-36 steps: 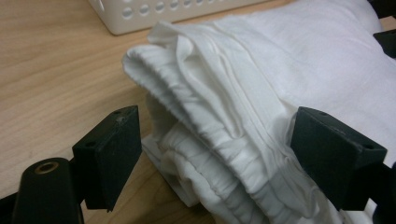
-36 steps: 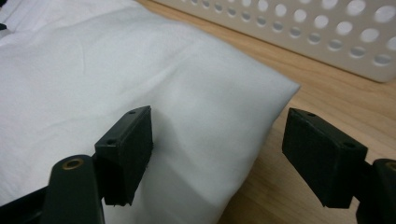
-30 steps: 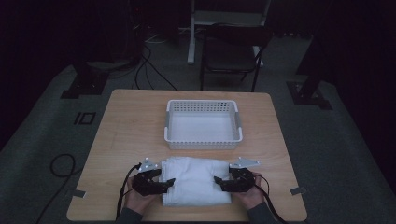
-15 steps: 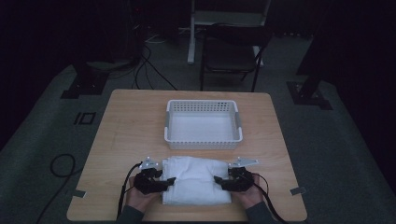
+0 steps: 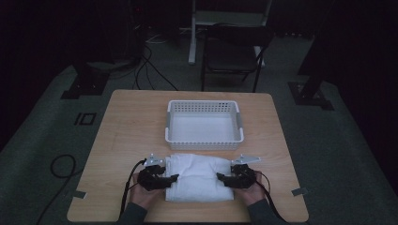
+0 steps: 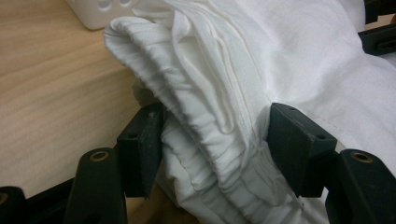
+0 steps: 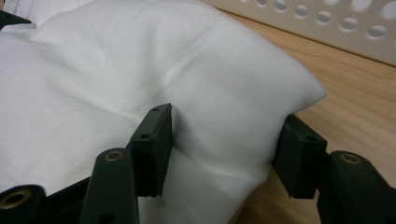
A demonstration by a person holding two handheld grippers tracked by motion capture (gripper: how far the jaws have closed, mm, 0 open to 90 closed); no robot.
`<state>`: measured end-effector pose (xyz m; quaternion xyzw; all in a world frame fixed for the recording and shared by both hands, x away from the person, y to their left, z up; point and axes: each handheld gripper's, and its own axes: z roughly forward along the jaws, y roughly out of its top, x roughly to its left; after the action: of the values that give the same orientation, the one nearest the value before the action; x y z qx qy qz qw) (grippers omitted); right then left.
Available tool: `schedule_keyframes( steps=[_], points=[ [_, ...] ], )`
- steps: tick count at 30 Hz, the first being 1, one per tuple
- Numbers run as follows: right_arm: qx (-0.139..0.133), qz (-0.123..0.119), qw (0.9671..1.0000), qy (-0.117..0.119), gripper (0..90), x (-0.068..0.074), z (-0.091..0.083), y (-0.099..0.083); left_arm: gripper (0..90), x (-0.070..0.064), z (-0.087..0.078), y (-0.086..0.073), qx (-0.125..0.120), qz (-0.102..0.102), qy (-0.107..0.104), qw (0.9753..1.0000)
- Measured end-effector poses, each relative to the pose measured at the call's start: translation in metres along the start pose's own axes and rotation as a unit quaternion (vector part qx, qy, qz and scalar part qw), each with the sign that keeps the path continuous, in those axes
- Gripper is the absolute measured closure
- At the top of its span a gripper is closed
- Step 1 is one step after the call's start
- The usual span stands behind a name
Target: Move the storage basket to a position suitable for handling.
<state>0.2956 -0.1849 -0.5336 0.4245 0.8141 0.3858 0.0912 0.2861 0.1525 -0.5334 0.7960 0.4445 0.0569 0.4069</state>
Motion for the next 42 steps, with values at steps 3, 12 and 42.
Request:
schedule_keyframes(
  steps=[3, 12, 42],
  points=[
    [-0.001, 0.003, 1.0000, -0.002, 43.6, -0.003, 0.000, 0.001, 37.3, 0.000, 0.003, 0.003, -0.001, 0.000, 0.000, 1.0000],
    [-0.003, 0.001, 0.9998, -0.020, 44.6, -0.012, 0.004, 0.010, 37.3, 0.002, 0.011, 0.013, -0.001, 0.005, 0.006, 1.0000],
    [-0.009, 0.015, 0.9994, -0.031, 45.8, -0.026, 0.021, 0.029, 37.0, 0.022, 0.020, 0.028, -0.008, -0.001, 0.004, 1.0000]
  ],
)
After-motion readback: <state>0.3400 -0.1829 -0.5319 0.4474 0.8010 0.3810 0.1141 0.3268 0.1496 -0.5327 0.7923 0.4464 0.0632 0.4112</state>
